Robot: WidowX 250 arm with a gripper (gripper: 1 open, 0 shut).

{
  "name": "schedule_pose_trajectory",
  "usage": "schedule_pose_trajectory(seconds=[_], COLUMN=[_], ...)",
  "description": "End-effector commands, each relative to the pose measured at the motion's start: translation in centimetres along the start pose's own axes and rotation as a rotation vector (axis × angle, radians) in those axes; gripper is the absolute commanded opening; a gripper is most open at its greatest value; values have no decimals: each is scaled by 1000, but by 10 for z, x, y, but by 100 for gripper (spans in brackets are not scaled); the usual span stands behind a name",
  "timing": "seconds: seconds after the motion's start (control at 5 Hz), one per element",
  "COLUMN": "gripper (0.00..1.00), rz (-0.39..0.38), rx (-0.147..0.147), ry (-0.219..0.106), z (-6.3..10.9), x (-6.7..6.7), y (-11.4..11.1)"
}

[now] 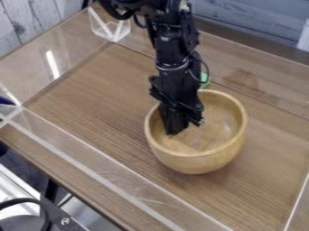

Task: Put the green block in the brown bowl

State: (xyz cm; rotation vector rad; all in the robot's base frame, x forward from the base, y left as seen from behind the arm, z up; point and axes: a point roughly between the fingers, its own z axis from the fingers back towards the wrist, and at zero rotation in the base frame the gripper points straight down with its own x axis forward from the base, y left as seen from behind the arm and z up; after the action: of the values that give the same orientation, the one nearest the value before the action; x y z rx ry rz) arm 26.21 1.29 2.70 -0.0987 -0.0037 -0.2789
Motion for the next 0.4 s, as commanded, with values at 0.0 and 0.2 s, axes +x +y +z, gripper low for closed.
schedule_pose_trajectory(seconds=[0.0,0.2], gripper=[0,0], rz=[10,20], rx=[-28,-42], ry=[16,40], z=[-8,-2], x=[1,4], y=[8,12])
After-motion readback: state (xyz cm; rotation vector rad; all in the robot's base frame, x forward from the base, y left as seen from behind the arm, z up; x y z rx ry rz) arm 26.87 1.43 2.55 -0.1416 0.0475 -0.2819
